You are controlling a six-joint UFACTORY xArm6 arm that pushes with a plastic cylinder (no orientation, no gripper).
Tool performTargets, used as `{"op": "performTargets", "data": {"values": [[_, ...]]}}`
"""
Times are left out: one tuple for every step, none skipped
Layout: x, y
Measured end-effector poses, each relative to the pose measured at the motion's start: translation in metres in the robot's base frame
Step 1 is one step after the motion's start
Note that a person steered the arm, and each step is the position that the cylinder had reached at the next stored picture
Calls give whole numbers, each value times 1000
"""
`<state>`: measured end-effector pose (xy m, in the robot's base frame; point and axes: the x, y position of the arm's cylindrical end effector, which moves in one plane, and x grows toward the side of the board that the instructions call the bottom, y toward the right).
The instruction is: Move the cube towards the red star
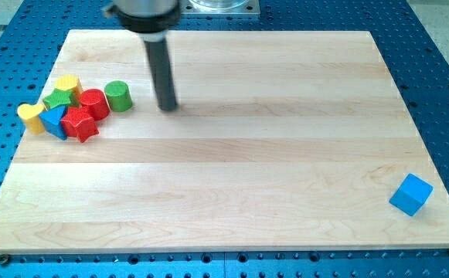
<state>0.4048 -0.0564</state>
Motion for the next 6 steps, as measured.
{"op": "performTargets", "data": {"values": [[61, 105], [59, 220], [61, 324], [108, 383], [194, 302], [198, 220]]}}
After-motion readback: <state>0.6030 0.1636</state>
